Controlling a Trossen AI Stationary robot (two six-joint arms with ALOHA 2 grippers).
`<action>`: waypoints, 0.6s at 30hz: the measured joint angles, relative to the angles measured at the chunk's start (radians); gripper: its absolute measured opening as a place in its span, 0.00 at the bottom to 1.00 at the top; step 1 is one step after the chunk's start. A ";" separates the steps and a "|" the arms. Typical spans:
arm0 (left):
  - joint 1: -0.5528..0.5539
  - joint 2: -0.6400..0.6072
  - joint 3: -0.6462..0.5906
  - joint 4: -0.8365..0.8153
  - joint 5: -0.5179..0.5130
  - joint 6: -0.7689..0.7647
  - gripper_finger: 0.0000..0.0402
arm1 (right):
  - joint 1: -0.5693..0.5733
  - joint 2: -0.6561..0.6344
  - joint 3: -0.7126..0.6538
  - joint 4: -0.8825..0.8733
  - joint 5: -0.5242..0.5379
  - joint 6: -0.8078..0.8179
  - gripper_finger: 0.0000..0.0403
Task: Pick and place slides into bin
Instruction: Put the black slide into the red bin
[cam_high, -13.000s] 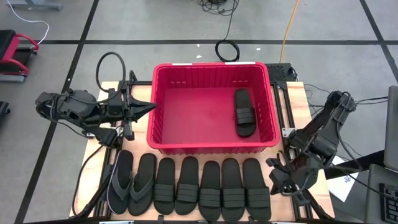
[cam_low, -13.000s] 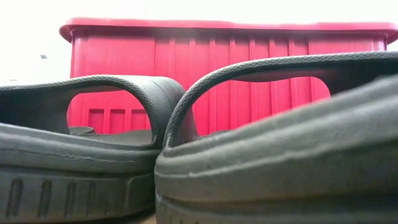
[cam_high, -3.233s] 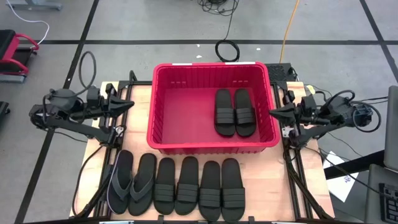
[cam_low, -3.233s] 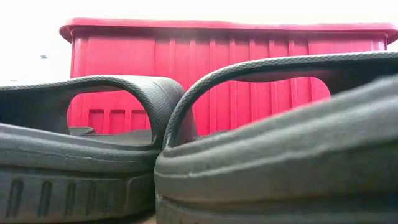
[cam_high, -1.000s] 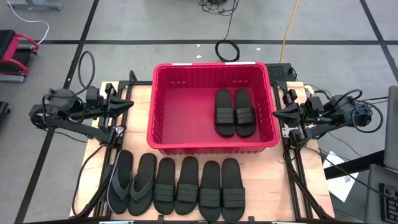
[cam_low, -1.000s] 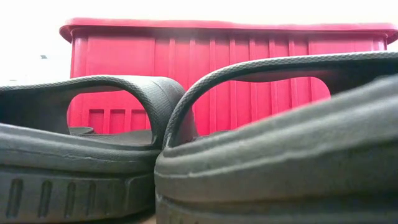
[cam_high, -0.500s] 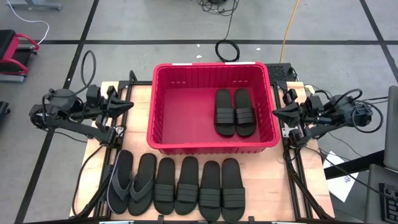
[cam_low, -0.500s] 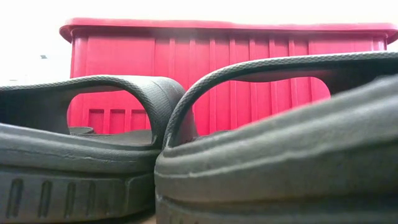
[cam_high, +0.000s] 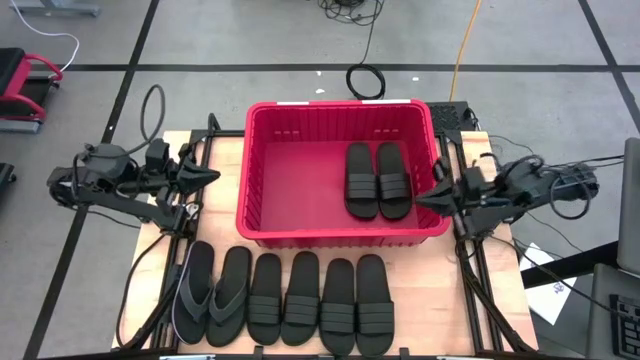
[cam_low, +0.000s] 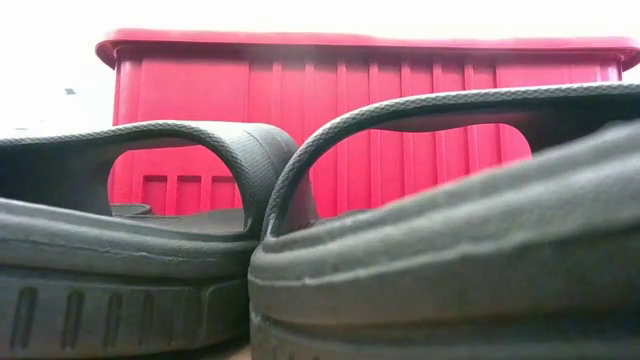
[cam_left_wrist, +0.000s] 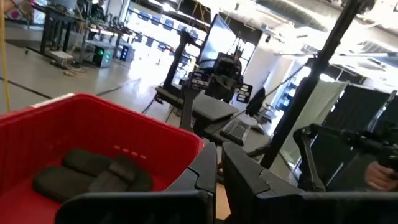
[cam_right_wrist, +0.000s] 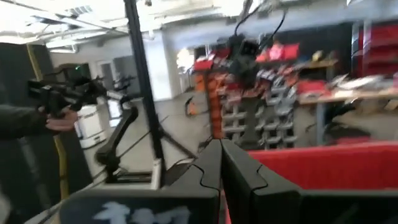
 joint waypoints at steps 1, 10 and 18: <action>0.000 0.005 0.000 0.000 0.001 0.000 0.05 | 0.000 0.019 0.013 -0.007 -0.036 0.020 0.01; 0.000 0.052 0.000 0.159 0.000 -0.020 0.05 | 0.036 0.163 0.306 -0.364 -0.210 0.144 0.22; 0.000 0.092 0.000 0.183 -0.002 -0.051 0.05 | 0.147 0.348 0.590 -0.793 -0.261 0.125 0.41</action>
